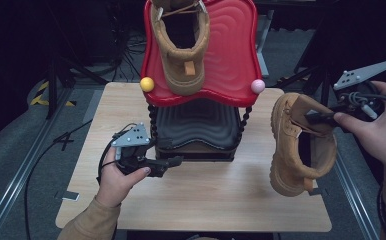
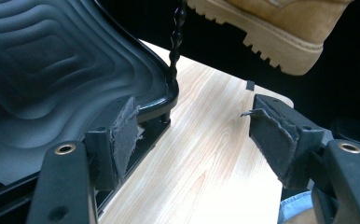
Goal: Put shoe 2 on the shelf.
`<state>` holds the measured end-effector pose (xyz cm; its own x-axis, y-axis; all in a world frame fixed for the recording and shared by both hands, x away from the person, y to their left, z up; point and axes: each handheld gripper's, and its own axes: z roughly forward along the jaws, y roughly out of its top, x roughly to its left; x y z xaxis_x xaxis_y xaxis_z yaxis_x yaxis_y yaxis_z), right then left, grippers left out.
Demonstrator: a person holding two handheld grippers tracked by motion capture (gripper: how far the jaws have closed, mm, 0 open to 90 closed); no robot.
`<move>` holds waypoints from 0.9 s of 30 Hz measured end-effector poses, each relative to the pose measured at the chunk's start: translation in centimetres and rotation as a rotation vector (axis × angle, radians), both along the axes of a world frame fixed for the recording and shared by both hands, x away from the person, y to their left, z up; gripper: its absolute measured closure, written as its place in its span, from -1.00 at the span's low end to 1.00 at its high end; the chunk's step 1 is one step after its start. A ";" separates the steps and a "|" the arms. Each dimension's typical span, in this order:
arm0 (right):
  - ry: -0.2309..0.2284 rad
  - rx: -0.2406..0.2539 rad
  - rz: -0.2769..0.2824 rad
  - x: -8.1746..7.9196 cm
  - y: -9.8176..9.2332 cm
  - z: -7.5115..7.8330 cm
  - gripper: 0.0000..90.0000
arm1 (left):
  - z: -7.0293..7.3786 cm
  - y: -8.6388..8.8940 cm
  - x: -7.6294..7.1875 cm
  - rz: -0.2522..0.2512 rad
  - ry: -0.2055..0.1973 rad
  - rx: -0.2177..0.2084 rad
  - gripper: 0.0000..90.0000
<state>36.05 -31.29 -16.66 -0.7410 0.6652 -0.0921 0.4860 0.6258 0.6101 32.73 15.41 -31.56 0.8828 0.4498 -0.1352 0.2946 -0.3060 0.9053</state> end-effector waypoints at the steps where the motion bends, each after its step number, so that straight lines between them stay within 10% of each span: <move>1: -0.003 0.000 -0.002 0.0 0.1 0.6 0.83 | 0.0 -0.1 0.0 0.000 0.013 -0.010 -0.27; 27: -0.118 -0.013 0.029 0.4 2.2 11.5 0.83 | 0.3 0.4 -0.2 0.003 0.012 -0.035 -0.27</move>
